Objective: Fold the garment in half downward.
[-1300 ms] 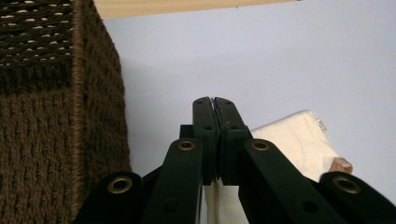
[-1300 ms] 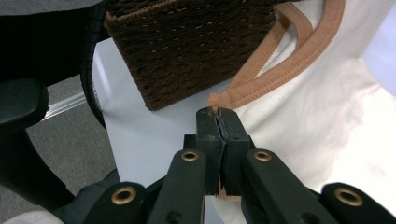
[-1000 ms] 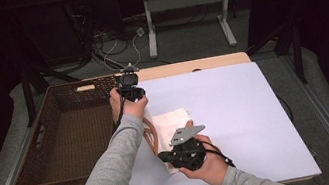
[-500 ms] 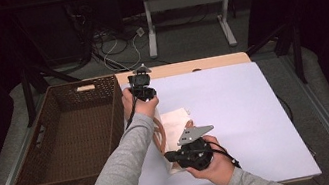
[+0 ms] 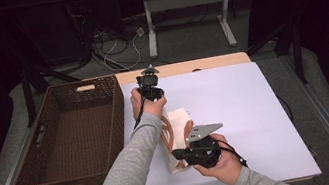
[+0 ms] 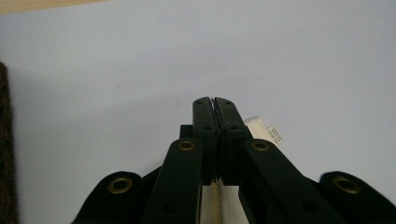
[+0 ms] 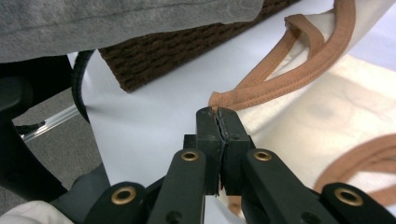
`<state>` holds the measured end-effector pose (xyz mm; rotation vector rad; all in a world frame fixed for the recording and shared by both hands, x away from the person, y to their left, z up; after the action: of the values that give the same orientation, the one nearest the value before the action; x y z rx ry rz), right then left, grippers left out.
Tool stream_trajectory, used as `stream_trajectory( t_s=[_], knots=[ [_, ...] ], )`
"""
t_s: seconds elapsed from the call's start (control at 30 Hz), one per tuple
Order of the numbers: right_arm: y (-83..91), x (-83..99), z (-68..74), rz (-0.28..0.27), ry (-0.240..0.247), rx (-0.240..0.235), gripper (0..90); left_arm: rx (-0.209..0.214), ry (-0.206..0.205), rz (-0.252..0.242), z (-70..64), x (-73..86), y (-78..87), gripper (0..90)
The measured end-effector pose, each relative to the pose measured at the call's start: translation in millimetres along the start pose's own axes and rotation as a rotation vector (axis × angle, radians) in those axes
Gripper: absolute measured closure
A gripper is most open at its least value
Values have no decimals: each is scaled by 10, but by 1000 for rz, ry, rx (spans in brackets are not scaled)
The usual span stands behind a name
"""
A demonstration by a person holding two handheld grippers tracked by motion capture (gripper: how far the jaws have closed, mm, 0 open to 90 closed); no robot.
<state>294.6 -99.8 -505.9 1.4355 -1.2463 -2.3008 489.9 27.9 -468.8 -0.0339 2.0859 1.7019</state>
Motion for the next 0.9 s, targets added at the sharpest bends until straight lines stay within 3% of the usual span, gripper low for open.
stream_trajectory(
  t_s=[0.47, 0.77, 0.9],
  knots=[
    [2, 154, -134, 20, -33, 24, 887, 37, -32, -11, -128, -56, -215, 886],
    [88, 197, -194, 2, -49, 38, 887, 63, -62, -37, -180, -95, -212, 886],
    [100, 197, -201, 0, -52, 37, 887, 69, -61, -19, -197, -95, -285, 885]
  ],
)
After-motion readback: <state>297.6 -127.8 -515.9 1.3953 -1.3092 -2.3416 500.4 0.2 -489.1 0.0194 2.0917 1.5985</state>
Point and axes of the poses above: each handheld gripper's, and its own axes: y roughly backward along the jaws, x roughly out of its underside, z roughly to its left, the point moved 2 cm from there along -y, roughly forward along the jaws, and after that the axes turned 13 degrees about z, right-handed, at the moved point
